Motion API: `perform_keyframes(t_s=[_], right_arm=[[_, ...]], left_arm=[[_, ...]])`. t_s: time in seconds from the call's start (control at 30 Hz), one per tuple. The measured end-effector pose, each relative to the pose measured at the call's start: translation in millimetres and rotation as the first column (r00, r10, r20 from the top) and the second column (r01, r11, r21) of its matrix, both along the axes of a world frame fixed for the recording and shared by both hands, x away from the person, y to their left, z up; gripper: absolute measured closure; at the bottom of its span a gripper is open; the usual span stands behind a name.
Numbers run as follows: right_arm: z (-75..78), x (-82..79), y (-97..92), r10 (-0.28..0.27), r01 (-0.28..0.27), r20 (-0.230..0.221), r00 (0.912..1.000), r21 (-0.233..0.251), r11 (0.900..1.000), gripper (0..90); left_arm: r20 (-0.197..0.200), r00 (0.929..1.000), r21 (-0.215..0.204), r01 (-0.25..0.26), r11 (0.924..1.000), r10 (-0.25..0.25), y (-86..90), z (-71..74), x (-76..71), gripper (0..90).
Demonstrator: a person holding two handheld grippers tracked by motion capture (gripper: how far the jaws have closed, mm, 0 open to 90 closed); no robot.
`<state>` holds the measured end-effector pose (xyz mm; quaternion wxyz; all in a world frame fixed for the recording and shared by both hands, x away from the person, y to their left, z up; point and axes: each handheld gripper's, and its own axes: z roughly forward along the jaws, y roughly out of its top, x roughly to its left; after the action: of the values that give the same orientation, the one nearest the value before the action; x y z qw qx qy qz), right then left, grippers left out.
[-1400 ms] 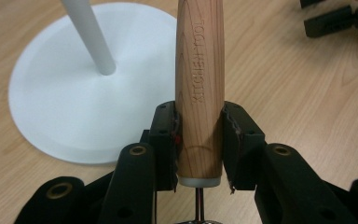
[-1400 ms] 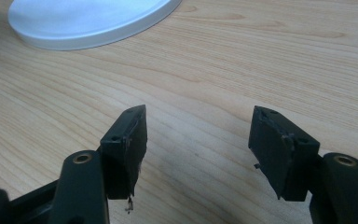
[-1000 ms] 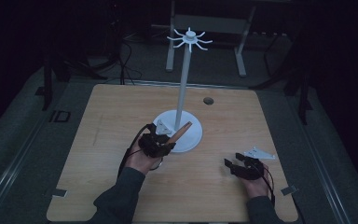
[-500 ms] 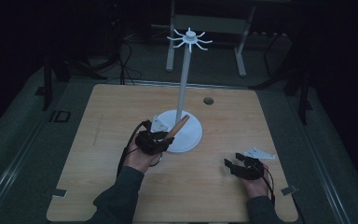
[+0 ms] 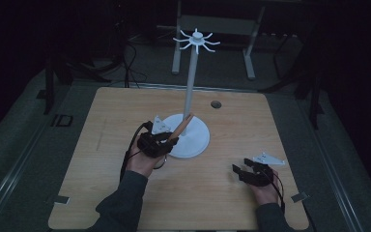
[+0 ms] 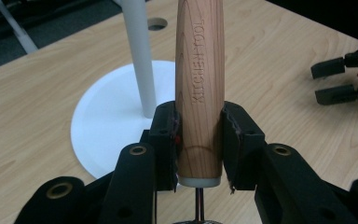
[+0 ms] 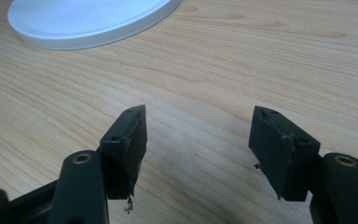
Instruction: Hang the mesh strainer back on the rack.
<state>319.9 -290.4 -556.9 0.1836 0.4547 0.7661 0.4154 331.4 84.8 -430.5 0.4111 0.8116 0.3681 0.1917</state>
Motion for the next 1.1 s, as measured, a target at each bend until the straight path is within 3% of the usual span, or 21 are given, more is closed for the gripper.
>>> perform_keyframes(t_s=[0.43,1.1], right_arm=[[0.1,0.0,-0.3,0.000,0.000,-0.001,1.0000,0.001,1.0000,36.4],[0.0,0.2,-0.4,0.001,-0.001,-0.001,1.0000,0.001,1.0000,36.4]], left_arm=[[0.040,0.9984,-0.038,-0.039,0.9985,0.041,2.3,8.4,0.4,68.4],[0.085,0.9948,-0.068,-0.051,0.9964,0.056,4.3,21.0,1.4,68.4]])
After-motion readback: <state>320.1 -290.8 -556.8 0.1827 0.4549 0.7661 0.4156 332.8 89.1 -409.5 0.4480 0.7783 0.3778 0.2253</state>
